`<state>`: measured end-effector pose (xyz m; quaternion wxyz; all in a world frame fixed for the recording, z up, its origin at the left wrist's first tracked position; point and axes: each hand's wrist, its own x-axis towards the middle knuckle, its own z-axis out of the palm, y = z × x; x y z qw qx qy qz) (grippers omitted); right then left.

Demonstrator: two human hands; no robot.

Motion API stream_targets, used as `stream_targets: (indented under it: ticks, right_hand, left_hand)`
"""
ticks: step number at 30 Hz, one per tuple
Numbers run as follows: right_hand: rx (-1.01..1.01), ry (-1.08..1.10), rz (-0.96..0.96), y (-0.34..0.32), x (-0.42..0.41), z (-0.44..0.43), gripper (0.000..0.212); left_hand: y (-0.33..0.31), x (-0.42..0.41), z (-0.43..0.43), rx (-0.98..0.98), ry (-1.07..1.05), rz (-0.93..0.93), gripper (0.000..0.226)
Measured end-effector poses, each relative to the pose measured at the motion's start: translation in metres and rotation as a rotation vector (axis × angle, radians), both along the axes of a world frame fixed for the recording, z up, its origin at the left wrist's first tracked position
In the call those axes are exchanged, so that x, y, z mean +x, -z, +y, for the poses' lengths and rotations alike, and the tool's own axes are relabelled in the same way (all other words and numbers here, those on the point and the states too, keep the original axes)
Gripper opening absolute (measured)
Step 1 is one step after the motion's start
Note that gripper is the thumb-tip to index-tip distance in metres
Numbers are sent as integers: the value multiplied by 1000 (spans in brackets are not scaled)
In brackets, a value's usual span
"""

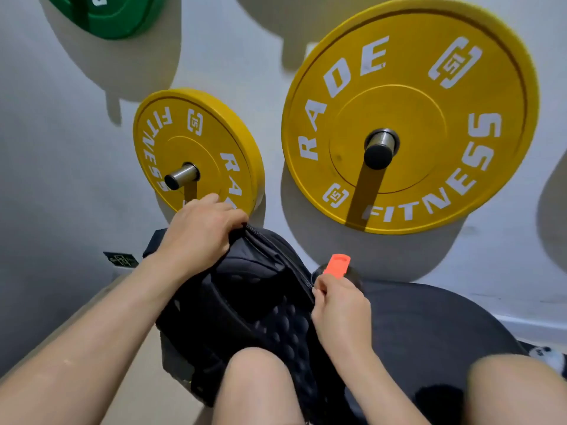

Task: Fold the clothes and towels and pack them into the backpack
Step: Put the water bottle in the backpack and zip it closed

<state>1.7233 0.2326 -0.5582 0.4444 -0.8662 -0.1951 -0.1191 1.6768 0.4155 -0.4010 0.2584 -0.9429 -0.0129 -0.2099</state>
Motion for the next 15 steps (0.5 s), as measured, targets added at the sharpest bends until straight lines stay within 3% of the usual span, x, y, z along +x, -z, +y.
stream_targets:
  ticks: [3, 6, 10, 12, 15]
  right_hand:
    - [112, 20, -32, 25, -12, 16, 10]
    - [344, 75, 210, 34, -12, 25, 9]
    - [488, 170, 340, 43, -11, 28, 15]
    - [495, 164, 327, 48, -12, 27, 17]
    - [431, 154, 212, 56, -13, 24, 11]
  left_hand:
    - [-8, 12, -13, 49, -270, 136, 28]
    - [-4, 21, -48, 98, -375, 135, 22]
    - [61, 18, -100, 153, -75, 251, 25]
    - [90, 16, -103, 221, -86, 358, 34]
    - [91, 18, -75, 224, -28, 296, 23]
